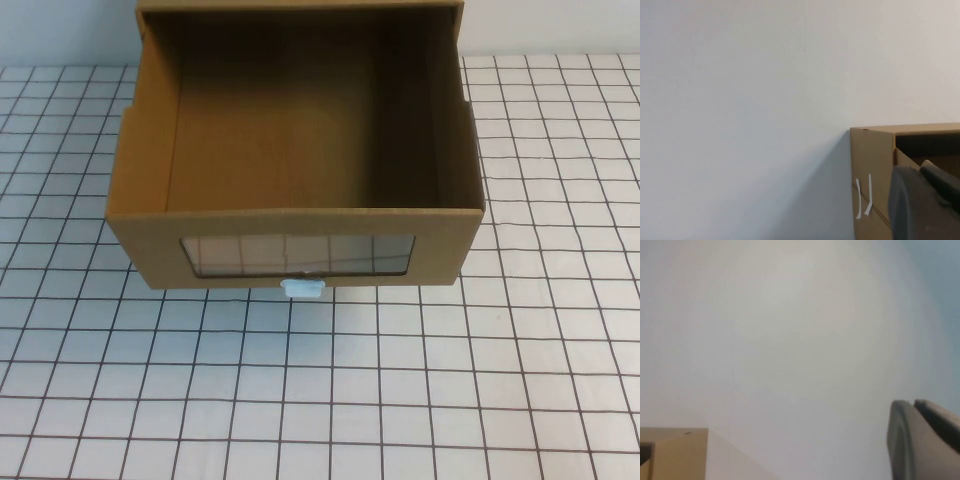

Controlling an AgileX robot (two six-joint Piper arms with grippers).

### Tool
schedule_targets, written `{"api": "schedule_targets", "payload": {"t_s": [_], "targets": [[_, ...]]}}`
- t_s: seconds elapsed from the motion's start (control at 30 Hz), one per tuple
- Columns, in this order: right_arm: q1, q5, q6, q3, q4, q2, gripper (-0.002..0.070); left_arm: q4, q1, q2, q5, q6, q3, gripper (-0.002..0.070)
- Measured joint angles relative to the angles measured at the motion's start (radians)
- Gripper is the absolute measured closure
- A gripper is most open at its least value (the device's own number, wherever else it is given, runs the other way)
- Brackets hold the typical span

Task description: Close the shoe box

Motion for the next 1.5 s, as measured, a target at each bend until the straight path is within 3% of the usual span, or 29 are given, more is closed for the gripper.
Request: {"api": "schedule_targets", "payload": {"t_s": [0.57, 1.1, 1.5], "targets": [[0.000, -0.024, 0.000, 0.000, 0.000, -0.003, 0.0690, 0.000, 0.000, 0.000, -0.026, 0.000, 0.000, 0.0680], [0.000, -0.243, 0.004, 0.000, 0.000, -0.003, 0.0690, 0.000, 0.000, 0.000, -0.243, 0.000, 0.000, 0.0680], [0.000, -0.252, 0.031, -0.076, 0.002, -0.004, 0.0690, 0.000, 0.000, 0.000, -0.379, -0.006, -0.002, 0.0680]]}}
